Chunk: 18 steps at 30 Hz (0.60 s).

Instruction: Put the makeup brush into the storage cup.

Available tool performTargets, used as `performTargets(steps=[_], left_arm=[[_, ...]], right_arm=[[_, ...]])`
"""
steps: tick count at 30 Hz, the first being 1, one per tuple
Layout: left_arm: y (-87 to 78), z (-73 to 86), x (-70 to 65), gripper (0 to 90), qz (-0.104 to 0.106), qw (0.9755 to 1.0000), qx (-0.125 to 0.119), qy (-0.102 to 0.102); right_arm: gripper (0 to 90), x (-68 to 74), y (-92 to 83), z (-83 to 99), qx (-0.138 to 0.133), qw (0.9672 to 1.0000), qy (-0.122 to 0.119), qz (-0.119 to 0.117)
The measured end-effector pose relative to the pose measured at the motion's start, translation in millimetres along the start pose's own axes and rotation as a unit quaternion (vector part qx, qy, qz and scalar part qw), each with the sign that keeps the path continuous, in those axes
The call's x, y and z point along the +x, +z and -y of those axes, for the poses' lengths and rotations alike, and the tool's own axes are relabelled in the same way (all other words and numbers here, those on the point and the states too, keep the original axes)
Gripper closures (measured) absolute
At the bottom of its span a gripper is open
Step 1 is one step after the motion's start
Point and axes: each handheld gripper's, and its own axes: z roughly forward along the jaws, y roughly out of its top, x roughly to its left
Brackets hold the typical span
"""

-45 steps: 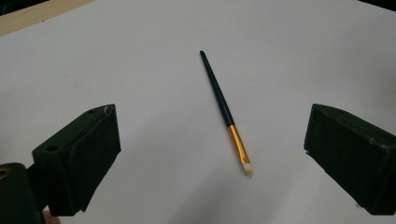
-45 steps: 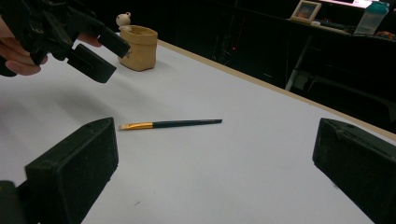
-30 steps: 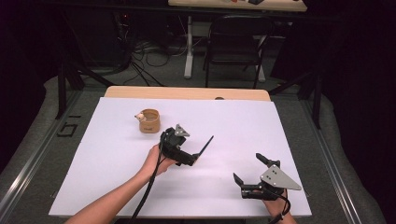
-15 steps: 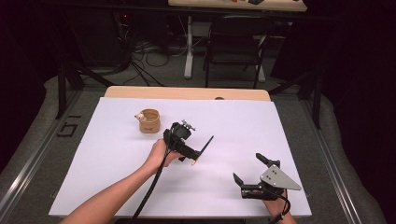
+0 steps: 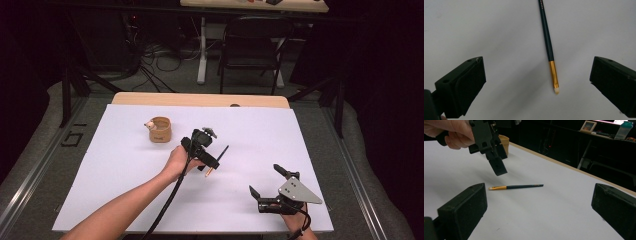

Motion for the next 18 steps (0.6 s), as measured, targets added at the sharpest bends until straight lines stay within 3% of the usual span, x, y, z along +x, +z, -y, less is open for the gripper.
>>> performTargets(steps=[18], left_arm=[[10.7, -3.8, -2.6, 15.3, 0.015, 0.9995, 0.025, 0.007]], right_arm=[[0.0, 0.0, 0.7, 0.4, 0.003, 1.0000, -0.002, -0.001]])
